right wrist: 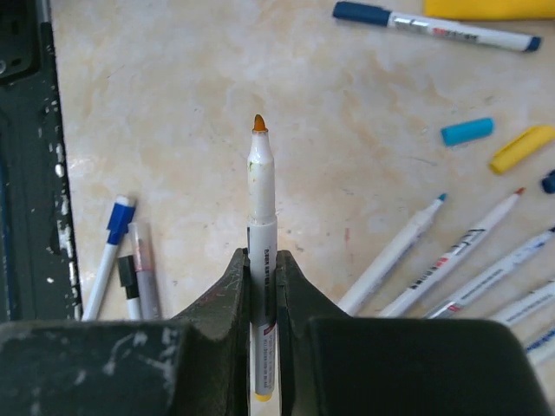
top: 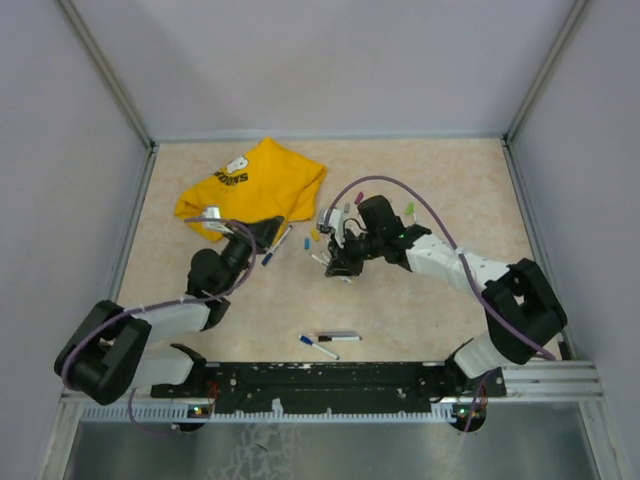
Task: Open the pen caps
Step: Open the pen cap from the pen, then place the pen at the center of the board.
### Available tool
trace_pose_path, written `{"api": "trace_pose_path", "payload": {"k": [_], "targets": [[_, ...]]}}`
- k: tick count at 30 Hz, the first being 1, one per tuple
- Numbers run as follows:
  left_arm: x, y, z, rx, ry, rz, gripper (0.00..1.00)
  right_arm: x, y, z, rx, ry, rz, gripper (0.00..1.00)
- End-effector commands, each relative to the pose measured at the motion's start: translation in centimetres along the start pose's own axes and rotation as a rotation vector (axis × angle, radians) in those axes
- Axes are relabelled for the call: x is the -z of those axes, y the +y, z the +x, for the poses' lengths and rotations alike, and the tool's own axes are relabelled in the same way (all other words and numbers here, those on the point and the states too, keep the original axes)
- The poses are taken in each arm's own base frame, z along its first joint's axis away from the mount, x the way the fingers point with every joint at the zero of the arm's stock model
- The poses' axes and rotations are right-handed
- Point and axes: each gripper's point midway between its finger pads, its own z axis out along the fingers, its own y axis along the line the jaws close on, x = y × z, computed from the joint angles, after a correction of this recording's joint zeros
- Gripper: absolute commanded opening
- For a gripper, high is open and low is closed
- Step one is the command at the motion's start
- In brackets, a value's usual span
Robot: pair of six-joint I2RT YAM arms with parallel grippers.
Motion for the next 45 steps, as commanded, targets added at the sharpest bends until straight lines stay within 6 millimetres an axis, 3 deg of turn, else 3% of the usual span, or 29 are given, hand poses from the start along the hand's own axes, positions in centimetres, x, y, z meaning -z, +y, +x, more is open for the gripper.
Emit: {"api": "trace_pose_path", "payload": {"k": [1,3,6,13,19,33,36,42,45], "targets": [[0.1,2.9,-6.7,-0.046,-0.173,-0.109,0.0,-0.7,1.9,0.1,-0.028,0.005,-0.106,0.0],[0.7,3.6,-7.8,-0.047,-0.186,-0.13,0.0,-0.9,1.8,0.4,-0.034,0.011,-0.104,0.0],[1.6,4.0,-7.8,-0.074,-0.174,-0.129,0.0,-1.3,0.9,0.7,-0.058,0.017,-0.06,0.0],[3.9,8.5,-3.9,-0.27,0.064,-0.316,0.0,-3.8,-2.7,2.2,-0.221,0.08,0.152,0.0],[6.4,10.9,-2.7,-0.348,0.136,-0.418,0.0,-6.0,-4.7,3.5,-0.266,0.153,0.373,0.0],[7.3,10.8,-2.6,-0.348,0.11,-0.403,0.0,-6.8,-6.3,6.1,-0.272,0.281,0.481,0.04],[7.3,10.8,-2.6,-0.348,0.112,-0.401,0.01,-6.8,-6.2,6.3,-0.27,0.291,0.476,0.07],[7.3,10.9,-2.4,-0.347,0.117,-0.4,0.01,-6.6,-6.1,6.0,-0.251,0.293,0.463,0.24],[7.3,10.9,-2.3,-0.344,0.12,-0.4,0.01,-6.5,-6.0,5.6,-0.242,0.287,0.456,0.26]]}}
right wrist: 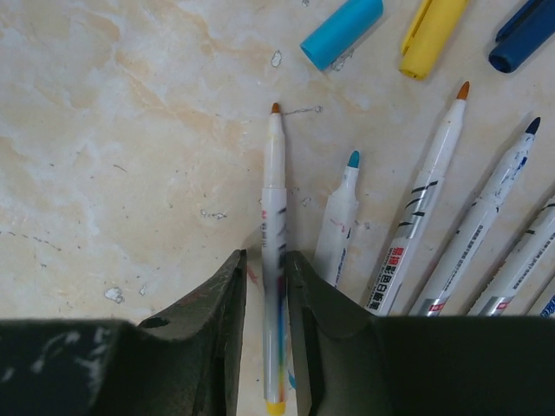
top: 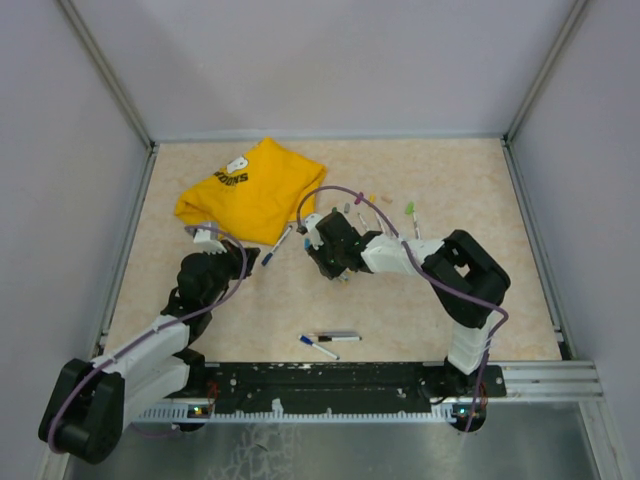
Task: Open the pen caps
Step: Place the pen at the center of the board.
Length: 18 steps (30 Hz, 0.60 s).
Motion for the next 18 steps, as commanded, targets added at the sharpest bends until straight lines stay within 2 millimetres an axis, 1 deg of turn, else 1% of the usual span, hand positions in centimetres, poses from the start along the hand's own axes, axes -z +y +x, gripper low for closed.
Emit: {"api": "trace_pose_path", "payload": {"k": [1,9,18], "targets": [[0.1,-0.1,-0.3,-0.014,-0.019,0.008,0.01,0.5,-0.1,-1.2,0.028,-0.015,0.006,0.26],[0.1,0.0,-0.4,-0.014,-0.021,0.009,0.01,1.1,-0.1,-1.7,0.045,-0.029,0.001,0.27],[0.1,-0.2,-0.1,-0.013,-0.009,0.019,0.01,2.6,-0.1,-3.2,0.082,-0.077,-0.001,0.27]]}}
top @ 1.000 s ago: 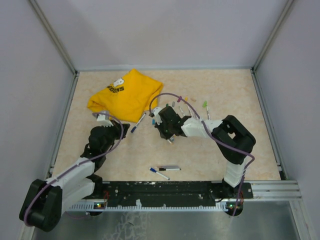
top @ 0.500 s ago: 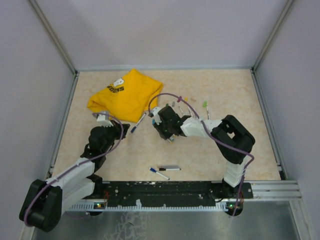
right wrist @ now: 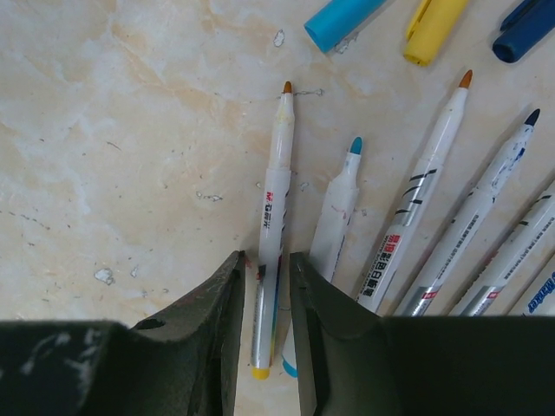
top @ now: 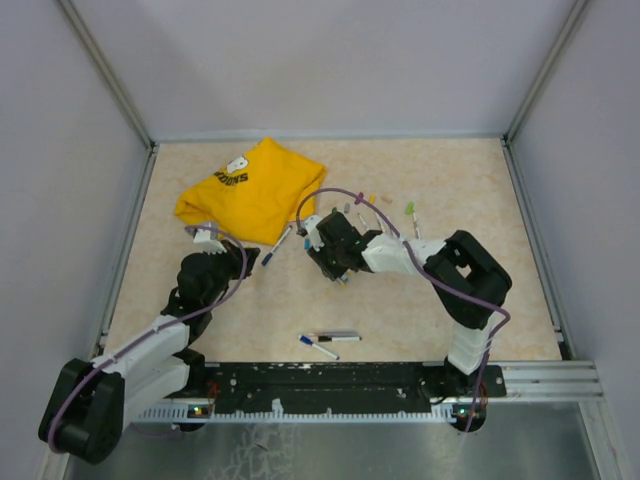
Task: Open the pen caps
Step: Place the pen at the center of the board.
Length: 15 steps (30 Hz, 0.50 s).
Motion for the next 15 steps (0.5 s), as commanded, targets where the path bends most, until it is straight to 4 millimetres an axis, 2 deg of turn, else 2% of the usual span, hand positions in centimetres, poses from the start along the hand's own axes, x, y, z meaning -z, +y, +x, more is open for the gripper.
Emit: {"api": "trace_pose_path", "payload": {"k": [1,6,10,15], "targets": [[0.1,-0.2,-0.1,-0.013,-0.006,0.02,0.01,2.6,-0.1,-3.8,0.044,-0.108,0.008,0.28],[0.2,-0.9,0.2,-0.011,0.012,0.056,0.01,4.3,-0.3,-4.9,0.081,-0.155,0.012,0.28],[0.2,-1.4,0.6,-0.009,0.035,0.083,0.0,6.4,-0.2,-6.2,0.118,-0.214,0.01,0.28],[-0.1,-1.8,1.3,-0.002,0.071,0.103,0.0,7.8,0.4,-6.1,0.206,-0.213,-0.035,0.28]]}}
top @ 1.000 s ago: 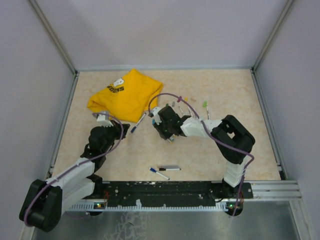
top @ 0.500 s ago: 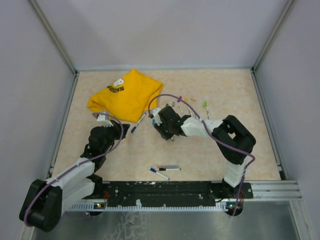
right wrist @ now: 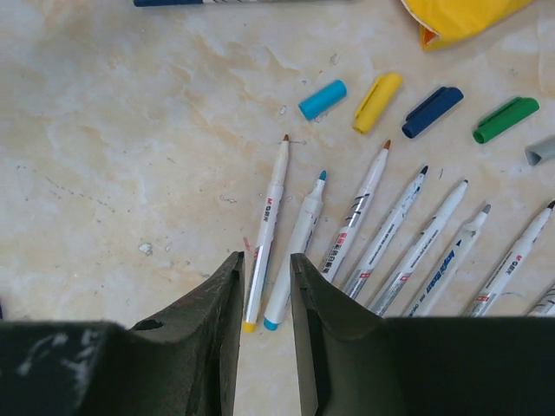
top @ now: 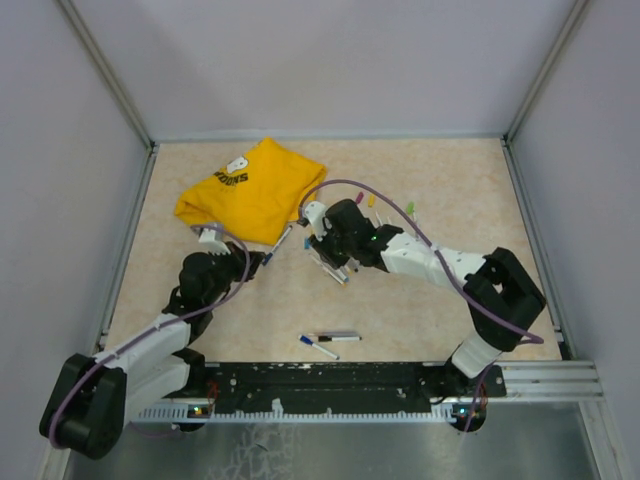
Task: Open the pen caps
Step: Place the pen at the center of the board, then place the pen cap at the center of the board.
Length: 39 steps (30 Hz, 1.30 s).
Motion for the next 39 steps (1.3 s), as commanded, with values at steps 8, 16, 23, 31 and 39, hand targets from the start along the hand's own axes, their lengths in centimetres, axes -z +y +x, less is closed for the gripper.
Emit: {"api": "trace_pose_path", "payload": {"k": [8,16,23,31,39], "targets": [[-0.8,-1.8,1.0,-0.023,0.054,0.044,0.0,4.4,0.3,-2.1,0.166,-0.095,-0.136,0.32],[-1.5,-3.0,2.0,-0.087,0.087,-0.001,0.0,6.4,-0.9,-2.5,0.16,-0.142,-0.168,0.32],[-2.2,-4.0,2.9,-0.163,0.111,-0.048,0.0,6.9,-1.3,-2.6,0.162,-0.154,-0.165,0.32],[-3.2,-3.9,4.3,-0.197,0.168,-0.082,0.0,6.9,-1.4,-2.4,0.161,-0.153,-0.168,0.31],[-4.1,-3.7,5.2,-0.22,0.217,-0.111,0.0,6.8,-1.5,-2.4,0.157,-0.152,-0.168,0.31]]}}
